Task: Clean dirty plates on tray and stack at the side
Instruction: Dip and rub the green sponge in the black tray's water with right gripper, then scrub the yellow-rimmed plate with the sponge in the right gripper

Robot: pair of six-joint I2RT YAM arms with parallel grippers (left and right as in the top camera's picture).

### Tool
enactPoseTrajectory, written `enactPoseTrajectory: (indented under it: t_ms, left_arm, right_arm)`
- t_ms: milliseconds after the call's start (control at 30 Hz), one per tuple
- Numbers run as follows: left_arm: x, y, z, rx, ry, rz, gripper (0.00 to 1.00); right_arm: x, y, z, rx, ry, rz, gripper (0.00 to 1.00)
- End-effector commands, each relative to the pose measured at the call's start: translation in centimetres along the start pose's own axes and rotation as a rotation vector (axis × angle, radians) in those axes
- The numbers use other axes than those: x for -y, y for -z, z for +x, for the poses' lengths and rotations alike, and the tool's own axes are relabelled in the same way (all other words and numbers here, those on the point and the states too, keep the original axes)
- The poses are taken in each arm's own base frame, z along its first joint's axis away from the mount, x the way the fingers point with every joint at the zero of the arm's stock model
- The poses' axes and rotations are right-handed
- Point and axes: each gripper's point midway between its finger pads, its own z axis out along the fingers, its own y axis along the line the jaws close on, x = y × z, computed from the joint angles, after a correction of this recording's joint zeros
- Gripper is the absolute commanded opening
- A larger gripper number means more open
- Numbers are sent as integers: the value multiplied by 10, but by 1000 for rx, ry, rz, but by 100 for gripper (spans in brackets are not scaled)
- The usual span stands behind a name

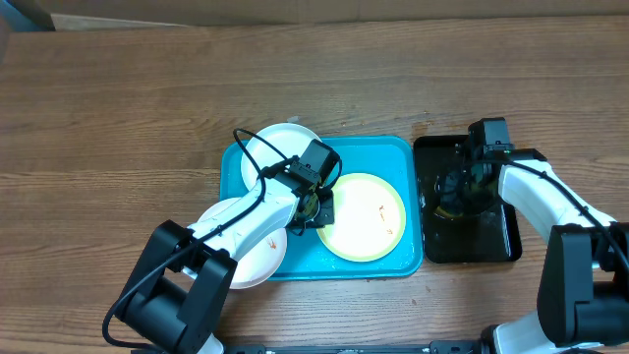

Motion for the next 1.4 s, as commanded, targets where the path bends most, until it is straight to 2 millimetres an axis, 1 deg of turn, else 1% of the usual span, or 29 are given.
enactPoseTrajectory:
  t_ms: [0,67,133,233,267,367,467,567,633,667,700,733,767,833,867,900,933,967,1000,1033,1067,1100,1133,1167,1200,1233,1267,1333,1367]
  left_arm:
    - [-2,-4,4,-13,7,-7,15]
    - [-2,-4,4,-13,4,-7,15]
    - [-2,-4,4,-13,4,-7,15]
    - [-2,-4,3,-12,4,-6,15]
    - [-2,-4,3,-12,4,-6,16]
    - [-1,-4,4,-13,5,-4,18]
    - [-1,-4,3,-13,5,-4,18]
    - [-1,-4,4,-13,4,-4,18]
    - [-1,-4,4,-14,5,-4,18]
    - [-1,-4,4,-14,5,-4,19]
    - [-1,-4,4,-14,5,-4,20]
    - [-1,-4,4,-13,4,-4,21]
    - [-1,-4,4,-13,4,-4,22]
    - [-1,-4,3,-10,5,-1,23]
    - [0,-4,2,-8,4,1,23]
    - [1,-4,2,-10,4,4,24]
    - [1,-4,3,-12,4,7,25]
    - [1,-4,3,-12,4,7,26]
    - [1,-4,3,-11,4,7,27]
    - [1,-4,3,-11,4,7,27]
    - [1,-4,3,-12,4,7,27]
    - [1,-4,3,-14,4,8,27]
    - [2,-4,4,-18,4,14,27]
    - [2,-4,4,-18,4,15,27]
    - [3,-4,4,-17,4,16,27]
    - [2,-4,4,-18,4,16,27]
    - [3,-4,4,-18,4,16,28]
    - [2,-4,4,-18,4,15,27]
    - [3,-4,4,-18,4,16,27]
  right_arm:
    - [-3,4,-7,15,7,-3,4]
    - [-3,13,-11,9,5,10,4]
    - [-1,27,-16,-1,-8,40,4]
    - [4,55,-26,-10,-54,104,4]
    - [3,64,-27,-16,-53,106,4]
    - [0,76,-30,-20,-53,107,4]
    - [1,74,-26,-36,-54,107,4]
    - [4,68,-13,-81,-47,113,4]
    - [13,72,-4,-118,-19,165,4]
    - [18,75,-2,-121,-37,192,4]
    - [17,77,-4,-110,-73,189,4]
    - [10,75,-9,-92,-107,154,4]
    - [-1,73,-12,-84,-106,89,4]
    - [-21,71,-8,-111,-13,-7,4]
    - [-15,72,-6,-117,14,39,4]
    - [5,75,-6,-101,-64,165,4]
    - [9,76,-9,-81,-132,191,4]
    - [1,74,-11,-78,-130,141,4]
    - [-12,73,-7,-109,11,67,4]
    - [-1,77,-6,-111,3,132,4]
    - [9,79,-6,-101,-66,191,4]
    - [13,79,-6,-88,-174,210,4]
    - [2,77,-7,-97,-183,146,4]
    - [-11,75,-5,-118,-84,68,4]
    - [0,76,-4,-117,-24,137,4]
    - [10,78,-5,-98,-112,199,4]
    - [5,77,-5,-99,-170,164,4]
    - [-20,75,-1,-137,-64,24,4]
    - [-23,75,1,-145,-26,19,4]
